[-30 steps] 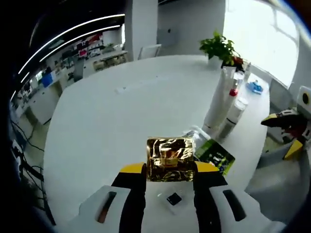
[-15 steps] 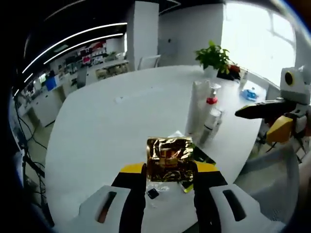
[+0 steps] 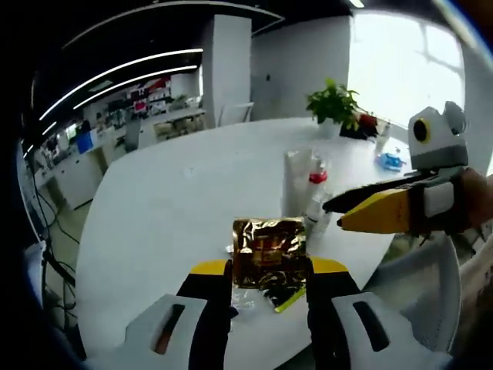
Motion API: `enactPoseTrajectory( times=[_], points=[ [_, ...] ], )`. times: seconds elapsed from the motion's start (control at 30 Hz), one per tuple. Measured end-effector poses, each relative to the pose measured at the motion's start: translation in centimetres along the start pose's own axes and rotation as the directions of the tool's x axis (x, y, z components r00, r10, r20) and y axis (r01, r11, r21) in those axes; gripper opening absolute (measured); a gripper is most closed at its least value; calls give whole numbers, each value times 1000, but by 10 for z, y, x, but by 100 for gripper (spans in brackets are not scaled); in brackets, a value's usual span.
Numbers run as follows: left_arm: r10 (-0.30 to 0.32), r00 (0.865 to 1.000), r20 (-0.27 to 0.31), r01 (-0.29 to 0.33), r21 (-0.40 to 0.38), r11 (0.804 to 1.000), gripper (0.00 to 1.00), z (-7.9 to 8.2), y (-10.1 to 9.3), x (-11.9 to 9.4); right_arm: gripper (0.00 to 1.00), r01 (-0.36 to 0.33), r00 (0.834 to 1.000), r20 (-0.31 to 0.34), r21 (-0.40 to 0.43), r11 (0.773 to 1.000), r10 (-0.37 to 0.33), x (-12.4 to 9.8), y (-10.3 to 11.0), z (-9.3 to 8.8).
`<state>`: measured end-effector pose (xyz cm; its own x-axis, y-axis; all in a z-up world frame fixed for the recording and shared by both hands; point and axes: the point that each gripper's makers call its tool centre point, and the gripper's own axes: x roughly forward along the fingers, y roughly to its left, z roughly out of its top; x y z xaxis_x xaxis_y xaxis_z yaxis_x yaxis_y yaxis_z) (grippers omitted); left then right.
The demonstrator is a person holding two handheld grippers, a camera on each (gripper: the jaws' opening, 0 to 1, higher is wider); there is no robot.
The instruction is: Arrange the skincare products in the storage area until every visible bottle or jar stands upright without overlapping.
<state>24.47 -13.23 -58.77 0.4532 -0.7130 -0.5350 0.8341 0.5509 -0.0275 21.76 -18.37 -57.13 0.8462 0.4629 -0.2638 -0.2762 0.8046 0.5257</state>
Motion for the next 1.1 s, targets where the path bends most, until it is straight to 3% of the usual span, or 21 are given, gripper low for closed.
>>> enactPoseTrajectory(
  times=[0.2, 0.63, 0.77, 0.9, 1.1],
  points=[
    [1, 1000, -5, 0, 103, 995, 36, 5, -9, -4, 27, -12, 1000, 3, 93, 996, 12, 9, 0, -1],
    [-20, 999, -34, 23, 107, 994, 36, 2, -10, -1, 2, -5, 1000, -27, 160, 987, 9, 18, 0, -10],
    [-49, 997, -51, 54, 103, 993, 26, -4, -15, 2, 1, -8, 999, -38, 182, 983, 15, 20, 3, -12],
    [-60, 997, -53, 64, 85, 994, 39, -6, -16, 3, 1, -13, 999, -30, 178, 984, 19, 19, 5, -11],
    [-82, 996, -18, 83, 11, 997, 43, -2, -12, -5, 1, 1, 1000, -26, 177, 984, 3, 11, -7, -8]
  ],
)
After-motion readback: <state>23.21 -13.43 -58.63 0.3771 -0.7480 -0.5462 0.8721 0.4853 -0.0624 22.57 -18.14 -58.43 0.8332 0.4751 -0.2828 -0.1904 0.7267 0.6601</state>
